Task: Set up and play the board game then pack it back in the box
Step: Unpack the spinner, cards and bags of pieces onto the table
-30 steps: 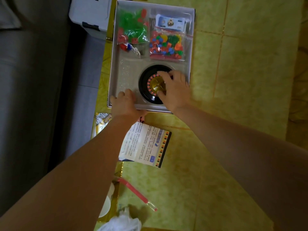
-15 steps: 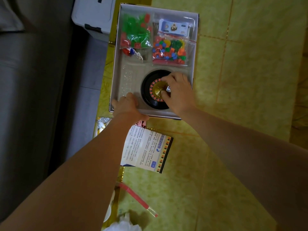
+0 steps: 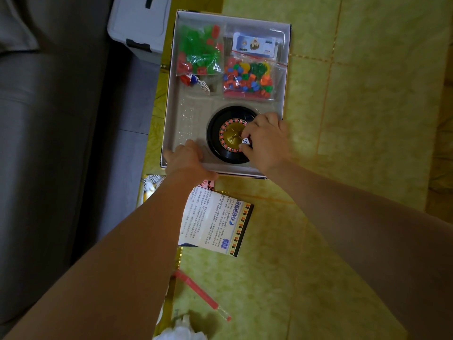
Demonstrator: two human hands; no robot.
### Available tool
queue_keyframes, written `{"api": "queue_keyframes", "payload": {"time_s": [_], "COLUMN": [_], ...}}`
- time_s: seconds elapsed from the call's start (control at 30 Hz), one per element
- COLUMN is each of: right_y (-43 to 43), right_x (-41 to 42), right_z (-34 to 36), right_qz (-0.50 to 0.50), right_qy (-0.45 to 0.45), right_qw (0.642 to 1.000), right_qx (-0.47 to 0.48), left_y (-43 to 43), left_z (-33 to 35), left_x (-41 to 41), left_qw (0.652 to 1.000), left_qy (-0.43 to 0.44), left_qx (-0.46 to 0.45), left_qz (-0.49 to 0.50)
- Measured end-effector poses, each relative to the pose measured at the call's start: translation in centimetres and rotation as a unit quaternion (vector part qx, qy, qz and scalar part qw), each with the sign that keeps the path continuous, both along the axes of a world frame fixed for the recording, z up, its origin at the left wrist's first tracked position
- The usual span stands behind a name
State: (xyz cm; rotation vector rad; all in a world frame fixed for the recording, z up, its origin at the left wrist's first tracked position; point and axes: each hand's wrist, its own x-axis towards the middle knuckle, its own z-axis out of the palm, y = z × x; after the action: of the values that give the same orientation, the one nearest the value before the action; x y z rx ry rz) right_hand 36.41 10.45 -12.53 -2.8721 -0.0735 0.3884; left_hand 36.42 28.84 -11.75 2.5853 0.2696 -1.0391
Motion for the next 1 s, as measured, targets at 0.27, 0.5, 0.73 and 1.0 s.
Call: {"api": "queue_keyframes", "payload": {"time_s": [0.27,0.5,0.73,1.0], "right_y": [0.5,-0.6,0.1,2.1], "right_x": [0.1,0.7,1.1,1.9], "right_z": [-0.2,0.2,1.0,-0.1], "right_qz": [-0.054,-0.134,-0.107,-0.098], "right_qy": [0.011,0.029,0.052,0.066], "right_qw": [0.997,0.966,0.983,0.993], "right_qx": [0.058,0.218,0.142,-0.016], "left_y": [0.1,0.1,0.1,0.2], "left_z": [-0.1,0.1,0.0,-0.3], "left_x": [-0.1,-0.1,-0.1,-0.2], "left_qw": [1.0,1.0,1.0,1.0], "left_qy": [-0.005,-0.009,-0.013,-0.02], "left_qx": [-0.007,-0.013,-0.013,-0.012], "left_qz": [0.006,-0.001,0.0,-0.004]}}
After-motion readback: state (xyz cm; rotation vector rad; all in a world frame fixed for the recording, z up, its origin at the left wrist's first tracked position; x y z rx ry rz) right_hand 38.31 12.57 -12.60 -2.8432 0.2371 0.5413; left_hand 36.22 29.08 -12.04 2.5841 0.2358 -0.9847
